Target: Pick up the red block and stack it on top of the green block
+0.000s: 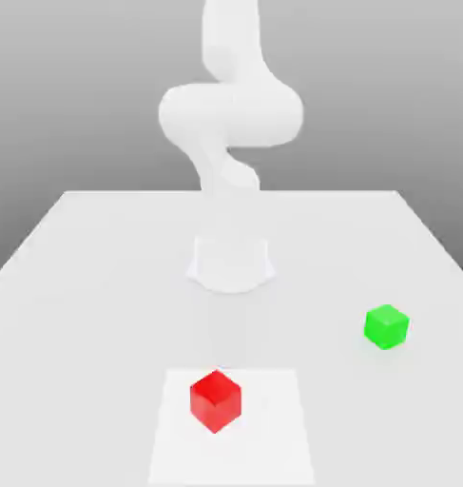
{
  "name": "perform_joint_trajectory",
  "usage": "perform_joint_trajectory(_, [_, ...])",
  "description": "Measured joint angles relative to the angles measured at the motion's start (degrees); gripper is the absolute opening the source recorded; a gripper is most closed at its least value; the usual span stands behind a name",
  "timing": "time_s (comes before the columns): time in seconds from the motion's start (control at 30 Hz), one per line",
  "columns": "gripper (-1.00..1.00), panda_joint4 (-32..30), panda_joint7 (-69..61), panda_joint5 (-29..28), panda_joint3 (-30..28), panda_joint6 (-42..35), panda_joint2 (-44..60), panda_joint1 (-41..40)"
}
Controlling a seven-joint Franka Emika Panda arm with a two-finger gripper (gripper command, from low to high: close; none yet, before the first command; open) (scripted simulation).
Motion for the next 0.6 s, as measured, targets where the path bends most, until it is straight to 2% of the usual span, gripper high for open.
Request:
perform_joint_trajectory(0.2, [0.0,-7.1,-8.7,-6.0,-0.9,7.3,13.6,0.0])
perform_joint_trajectory(0.37, [0.0,-12.8,-17.6,-7.9,-3.5,13.2,24.1,0.7])
perform_joint_trajectory(0.5, [0.0,-17.4,-27.0,-6.3,-5.6,18.2,32.3,1.7])
perform_joint_trajectory(0.6, [0.0,-20.9,-36.4,-1.9,-5.8,22.1,38.3,2.0])
